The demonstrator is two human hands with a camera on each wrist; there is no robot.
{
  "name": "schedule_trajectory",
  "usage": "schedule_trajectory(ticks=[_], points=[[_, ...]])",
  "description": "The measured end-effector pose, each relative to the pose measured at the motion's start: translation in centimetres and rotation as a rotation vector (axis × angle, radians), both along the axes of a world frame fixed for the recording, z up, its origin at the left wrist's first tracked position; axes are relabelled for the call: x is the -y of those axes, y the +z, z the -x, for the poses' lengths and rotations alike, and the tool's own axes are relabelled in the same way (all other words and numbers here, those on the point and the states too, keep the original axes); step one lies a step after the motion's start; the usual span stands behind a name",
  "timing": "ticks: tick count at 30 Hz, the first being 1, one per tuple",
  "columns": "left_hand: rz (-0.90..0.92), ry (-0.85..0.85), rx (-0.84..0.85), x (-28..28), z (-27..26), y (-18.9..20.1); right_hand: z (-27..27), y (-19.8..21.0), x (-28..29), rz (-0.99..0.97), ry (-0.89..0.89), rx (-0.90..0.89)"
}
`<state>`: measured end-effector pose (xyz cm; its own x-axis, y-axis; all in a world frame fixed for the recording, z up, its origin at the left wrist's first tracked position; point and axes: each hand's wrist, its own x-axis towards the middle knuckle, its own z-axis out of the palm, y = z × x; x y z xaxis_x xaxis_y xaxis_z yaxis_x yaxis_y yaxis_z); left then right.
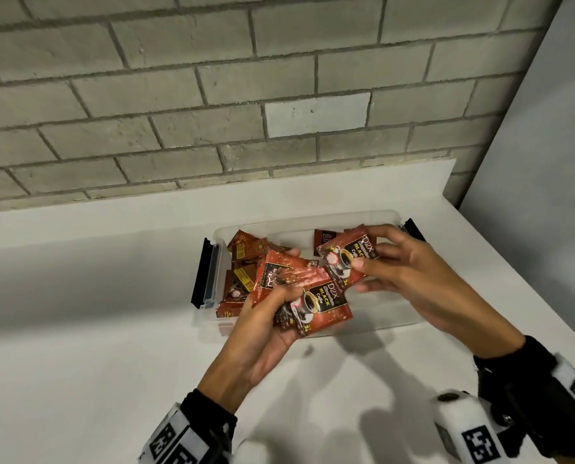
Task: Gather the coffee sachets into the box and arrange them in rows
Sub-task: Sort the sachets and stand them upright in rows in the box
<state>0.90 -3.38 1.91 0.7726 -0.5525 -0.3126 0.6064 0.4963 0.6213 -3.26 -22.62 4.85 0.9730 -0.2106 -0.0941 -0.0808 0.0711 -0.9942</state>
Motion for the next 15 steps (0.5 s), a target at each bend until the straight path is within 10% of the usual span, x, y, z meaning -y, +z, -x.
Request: schedule_trajectory(ticks=[15], points=[[0.011,0.191,0.056,1.9,1.2,-0.8,2.1,-3.5,-2.2,-0.155,-0.014,-0.163]])
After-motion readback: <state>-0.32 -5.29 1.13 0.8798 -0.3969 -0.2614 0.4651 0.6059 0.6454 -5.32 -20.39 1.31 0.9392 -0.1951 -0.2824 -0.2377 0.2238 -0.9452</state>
